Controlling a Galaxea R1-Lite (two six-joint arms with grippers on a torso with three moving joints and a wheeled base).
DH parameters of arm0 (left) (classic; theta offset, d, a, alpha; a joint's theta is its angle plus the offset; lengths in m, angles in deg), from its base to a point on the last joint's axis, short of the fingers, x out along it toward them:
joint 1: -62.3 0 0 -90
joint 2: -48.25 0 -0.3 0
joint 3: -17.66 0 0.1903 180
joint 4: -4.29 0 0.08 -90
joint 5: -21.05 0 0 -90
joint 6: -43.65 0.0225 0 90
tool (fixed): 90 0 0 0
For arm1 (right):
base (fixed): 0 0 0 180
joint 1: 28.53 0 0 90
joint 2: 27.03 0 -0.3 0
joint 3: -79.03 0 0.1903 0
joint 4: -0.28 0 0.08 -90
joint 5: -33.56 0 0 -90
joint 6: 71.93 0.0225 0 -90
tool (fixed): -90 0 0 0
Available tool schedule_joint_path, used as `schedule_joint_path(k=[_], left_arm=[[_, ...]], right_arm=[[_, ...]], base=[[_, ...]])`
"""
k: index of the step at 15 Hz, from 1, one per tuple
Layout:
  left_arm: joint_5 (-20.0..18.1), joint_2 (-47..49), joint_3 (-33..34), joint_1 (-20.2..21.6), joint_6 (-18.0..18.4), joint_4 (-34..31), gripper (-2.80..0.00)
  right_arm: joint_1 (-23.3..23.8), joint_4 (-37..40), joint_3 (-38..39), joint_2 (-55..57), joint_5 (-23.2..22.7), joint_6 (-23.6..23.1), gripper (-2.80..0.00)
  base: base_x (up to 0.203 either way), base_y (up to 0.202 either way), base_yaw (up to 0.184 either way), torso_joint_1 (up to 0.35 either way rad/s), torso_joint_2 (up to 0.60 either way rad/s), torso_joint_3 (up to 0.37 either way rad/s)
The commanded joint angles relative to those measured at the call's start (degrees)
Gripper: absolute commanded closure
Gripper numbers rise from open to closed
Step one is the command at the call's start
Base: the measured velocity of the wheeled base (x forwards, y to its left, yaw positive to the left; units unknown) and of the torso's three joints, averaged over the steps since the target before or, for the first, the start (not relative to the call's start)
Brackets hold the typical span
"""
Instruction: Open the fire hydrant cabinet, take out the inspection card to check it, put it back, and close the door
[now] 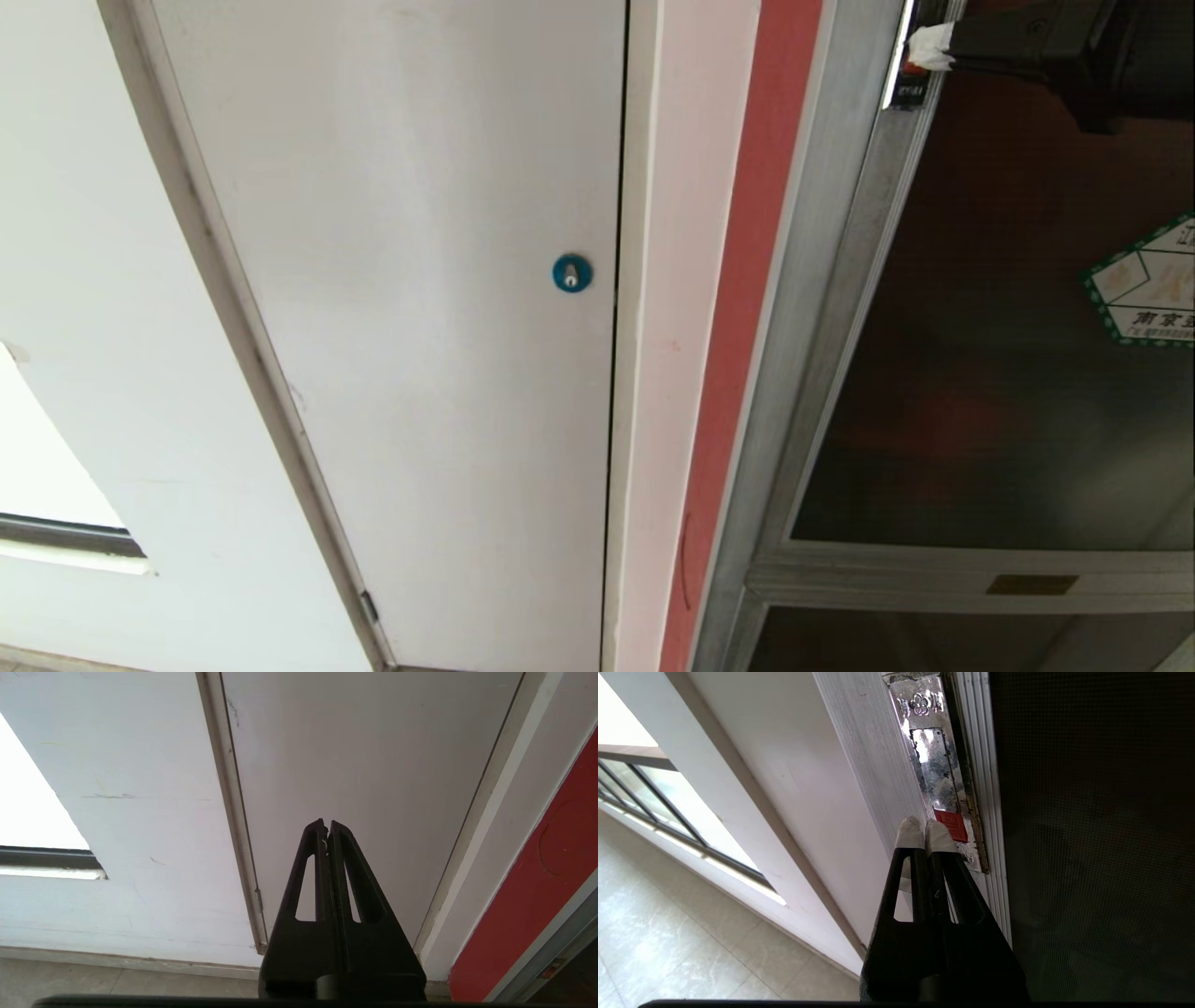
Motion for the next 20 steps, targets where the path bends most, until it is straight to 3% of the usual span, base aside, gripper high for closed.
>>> schedule_joint_path(k=[1,20], left_arm=[[0.0,0.07,0.35,-0.03,0.01,0.06,0.0],[0.0,-0.01,0.35,0.01,0.01,0.06,0.0]], right_arm=[[-0.01,0.07,-0.18,0.65,-0.06,-0.02,0.0],[1.22,-1.42,0.99,2.72,2.4,0.33,0.0]], base=[[0.0,0.0,0.0,0.0,0.0,0.0],[0.0,0.0,0.0,0.0,0.0,0.0]])
